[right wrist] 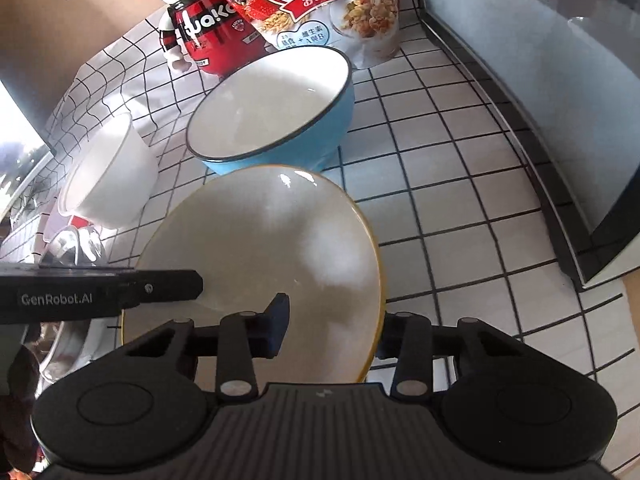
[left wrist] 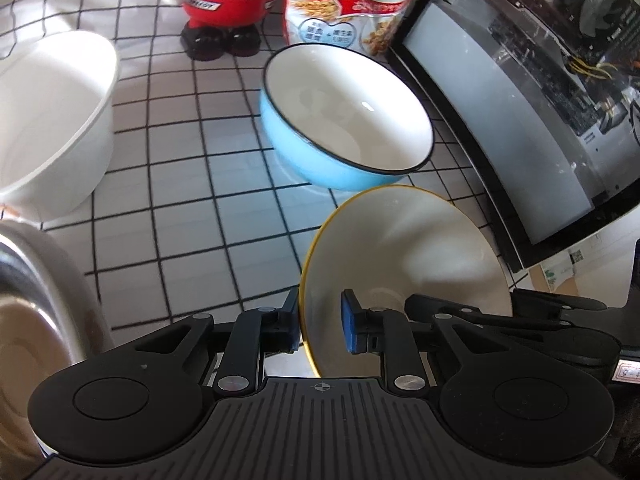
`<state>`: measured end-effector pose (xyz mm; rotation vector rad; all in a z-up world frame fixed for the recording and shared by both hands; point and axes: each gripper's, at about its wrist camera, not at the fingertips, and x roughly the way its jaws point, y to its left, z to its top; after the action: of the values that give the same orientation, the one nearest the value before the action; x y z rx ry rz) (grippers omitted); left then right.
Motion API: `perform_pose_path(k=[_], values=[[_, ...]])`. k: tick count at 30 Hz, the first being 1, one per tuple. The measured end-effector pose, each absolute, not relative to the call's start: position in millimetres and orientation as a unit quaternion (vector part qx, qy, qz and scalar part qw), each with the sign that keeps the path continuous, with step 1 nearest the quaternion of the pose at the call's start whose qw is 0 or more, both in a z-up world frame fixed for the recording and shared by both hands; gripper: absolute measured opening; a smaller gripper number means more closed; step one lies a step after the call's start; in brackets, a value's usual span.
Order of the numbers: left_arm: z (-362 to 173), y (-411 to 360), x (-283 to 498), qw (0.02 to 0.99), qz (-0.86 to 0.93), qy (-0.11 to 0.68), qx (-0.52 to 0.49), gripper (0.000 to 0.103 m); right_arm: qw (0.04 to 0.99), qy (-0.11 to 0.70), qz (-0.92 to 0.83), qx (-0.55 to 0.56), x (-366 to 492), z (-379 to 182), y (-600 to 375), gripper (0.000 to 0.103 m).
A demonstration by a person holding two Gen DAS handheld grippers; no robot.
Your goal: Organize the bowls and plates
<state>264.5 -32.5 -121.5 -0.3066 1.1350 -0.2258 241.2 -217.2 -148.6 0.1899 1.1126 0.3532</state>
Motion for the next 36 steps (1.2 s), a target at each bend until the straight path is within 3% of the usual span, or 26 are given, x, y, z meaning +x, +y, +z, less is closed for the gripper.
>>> perform_pose_path(k=[16,36], values=[[-125.9,11.3,255.9,0.833,-0.040,0.528,-0.163,0.022,0.815,0.529,0.219,0.085,284.1,-153.2,-166.0,0.041],[-120.6,13.7,254.0,0.837,-0.064,0.524,-0.145,0.023,0.836,0.513,0.181,0.070,273.3,-135.0,-168.4,0.040]])
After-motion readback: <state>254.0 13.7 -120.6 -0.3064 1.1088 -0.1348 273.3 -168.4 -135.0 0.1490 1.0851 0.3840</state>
